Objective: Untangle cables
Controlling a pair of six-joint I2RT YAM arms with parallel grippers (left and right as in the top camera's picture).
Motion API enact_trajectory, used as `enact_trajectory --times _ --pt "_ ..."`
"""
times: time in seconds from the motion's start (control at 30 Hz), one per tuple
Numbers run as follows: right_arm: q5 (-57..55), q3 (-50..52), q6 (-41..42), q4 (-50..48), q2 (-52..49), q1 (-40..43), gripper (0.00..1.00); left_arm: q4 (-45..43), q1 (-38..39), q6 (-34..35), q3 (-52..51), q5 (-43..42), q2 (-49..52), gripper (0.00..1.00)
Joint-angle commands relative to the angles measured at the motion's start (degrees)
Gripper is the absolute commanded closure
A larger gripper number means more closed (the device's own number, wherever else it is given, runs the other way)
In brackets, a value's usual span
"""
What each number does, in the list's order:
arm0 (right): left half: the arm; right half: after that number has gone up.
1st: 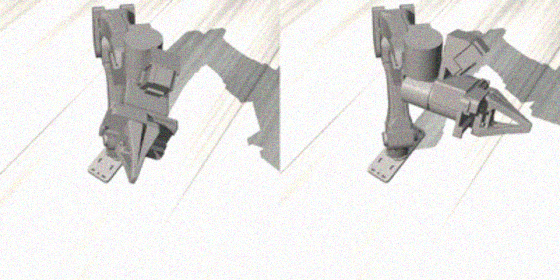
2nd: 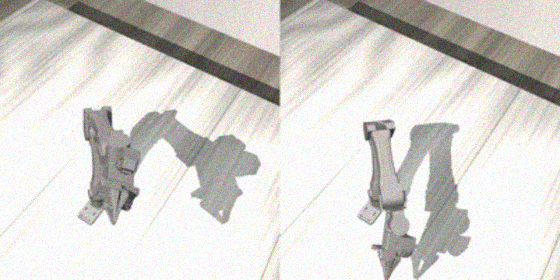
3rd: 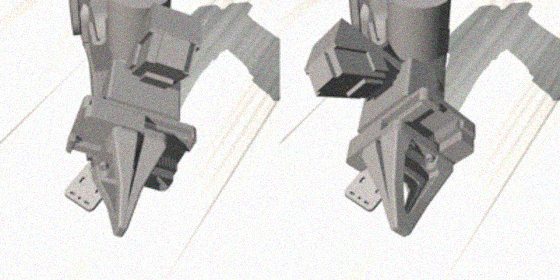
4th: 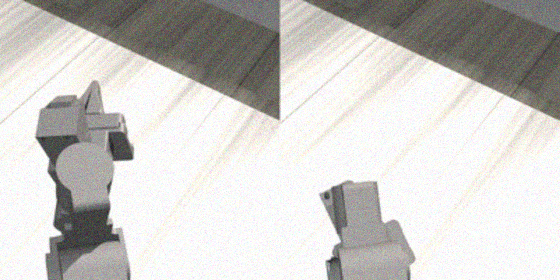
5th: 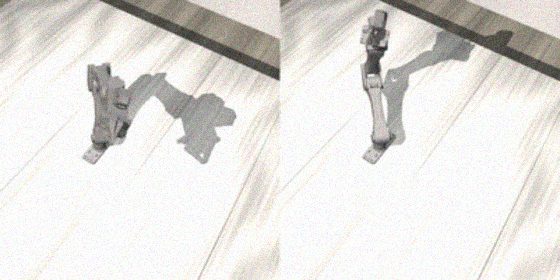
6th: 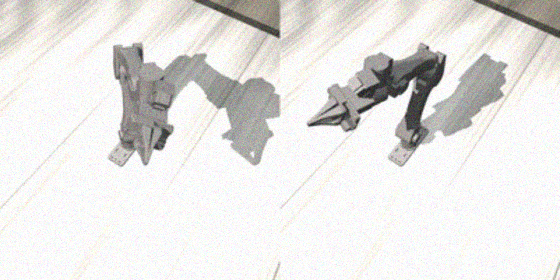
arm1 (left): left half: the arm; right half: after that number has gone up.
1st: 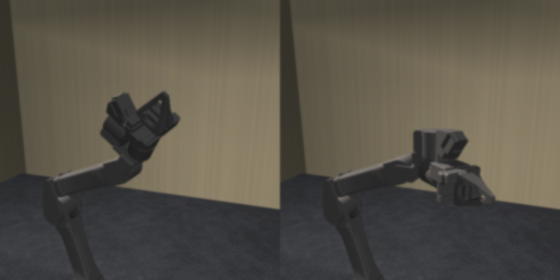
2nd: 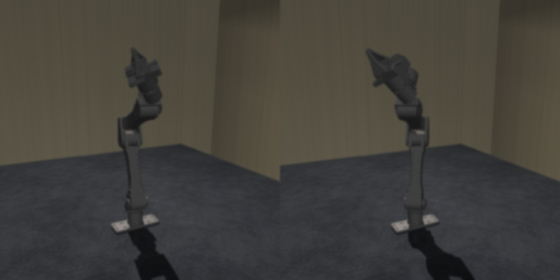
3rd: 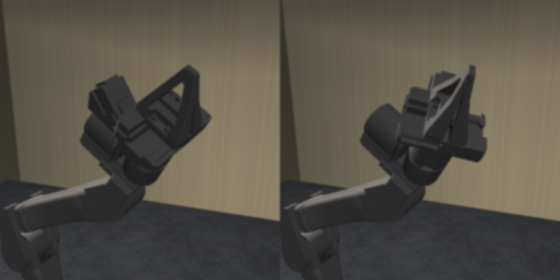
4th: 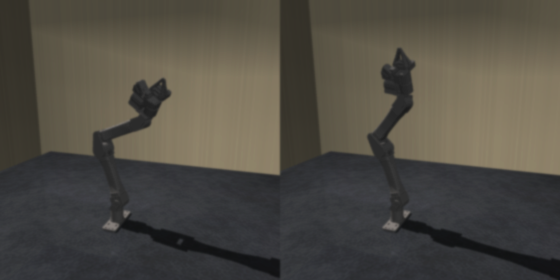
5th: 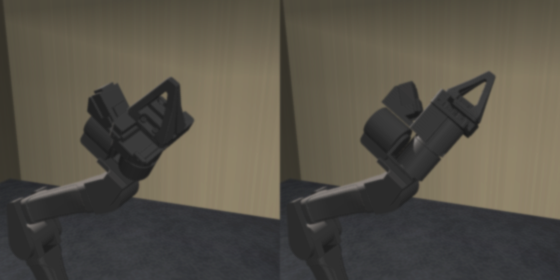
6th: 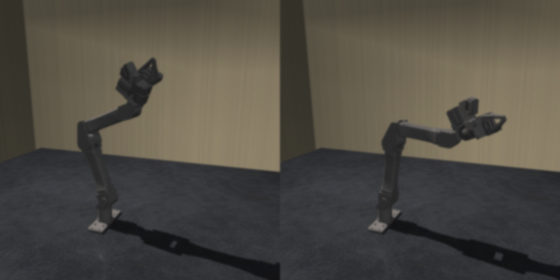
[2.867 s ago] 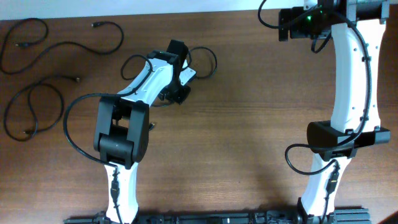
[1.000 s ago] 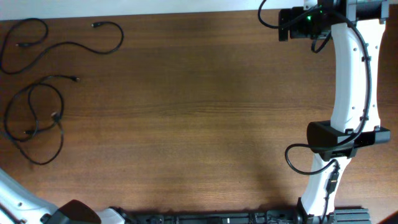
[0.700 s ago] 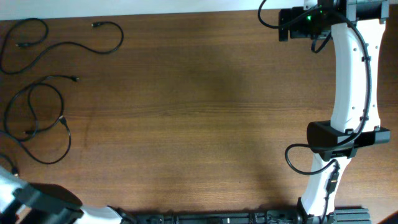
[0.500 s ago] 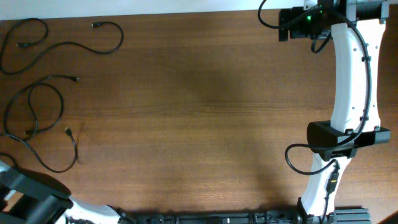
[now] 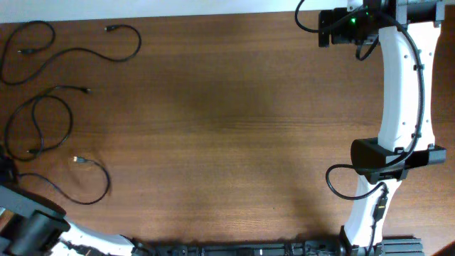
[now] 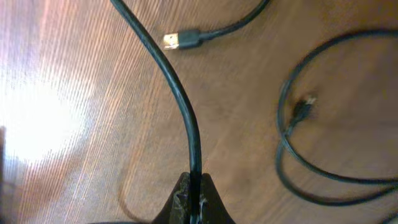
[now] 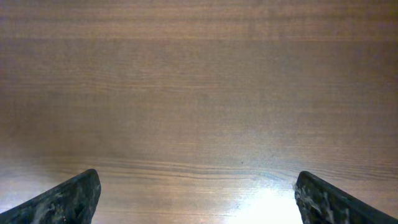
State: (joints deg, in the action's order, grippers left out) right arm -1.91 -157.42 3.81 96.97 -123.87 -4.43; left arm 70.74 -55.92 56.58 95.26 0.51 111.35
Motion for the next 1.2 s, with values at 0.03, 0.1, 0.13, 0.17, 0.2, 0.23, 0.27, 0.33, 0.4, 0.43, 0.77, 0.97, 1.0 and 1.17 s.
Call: enact_trajectory --times 0.03,0.1,0.13,0.17,0.2,0.23,0.27,0.33,0.4,0.43,0.77,0.97,1.0,1.17 --pt "0.09 0.04 -0.39 0.33 -0.26 0.0 0.03 -2.78 -0.55 -3.32 -5.18 -7.69 2.89 0.99" --pt "0.09 0.04 -0.39 0.33 -0.26 0.0 0.03 -3.43 -0.57 -3.26 -7.41 -7.63 3.04 0.99" --pt "0.11 0.04 -0.39 0.33 -0.26 0.0 0.03 -4.44 -0.66 -3.28 -8.68 -7.63 3.04 0.98" --pt "0.09 0.04 -0.39 0.33 -0.26 0.0 0.03 -5.68 -0.76 -3.28 -9.79 -7.65 3.04 0.97" --pt "0.11 0.04 -0.39 0.33 -0.26 0.0 0.02 -6.27 -0.81 -3.28 -10.36 -7.61 3.04 0.97" --pt "0.11 0.04 -0.39 0.33 -0.26 0.0 0.02 -7.04 -0.87 -3.28 -10.95 -7.63 3.04 0.96" --pt "0.09 0.04 -0.39 0.33 -0.26 0.0 0.02 -7.43 -0.87 -3.28 -11.19 -7.61 3.06 0.96" --pt "0.11 0.04 -0.39 0.33 -0.26 0.0 0.02 -8.83 -0.87 -3.23 -11.21 -7.65 3.06 0.96" --pt "0.09 0.04 -0.39 0.33 -0.26 0.0 0.02 -11.69 -1.18 -3.26 -11.21 -8.31 3.06 0.92" --pt "0.11 0.04 -0.39 0.33 -0.26 0.0 0.02 -12.57 -1.64 -3.26 -11.23 -8.96 3.06 0.91" --pt "0.11 0.04 -0.39 0.33 -0.26 0.0 0.03 -10.73 -3.54 -4.28 -12.13 -9.27 3.08 0.69" --pt "0.09 0.04 -0.39 0.33 -0.26 0.0 0.03 -17.55 -3.5 -23.21 -11.28 -29.73 2.93 0.66" --pt "0.09 0.04 -0.39 0.33 -0.26 0.0 0.03 -17.55 -3.5 -24.48 -10.84 -31.08 2.6 0.66" --pt "0.09 0.04 -0.39 0.33 -0.26 0.0 0.03 -17.59 -2.95 -25.07 -10.29 -31.17 -3.02 0.55"
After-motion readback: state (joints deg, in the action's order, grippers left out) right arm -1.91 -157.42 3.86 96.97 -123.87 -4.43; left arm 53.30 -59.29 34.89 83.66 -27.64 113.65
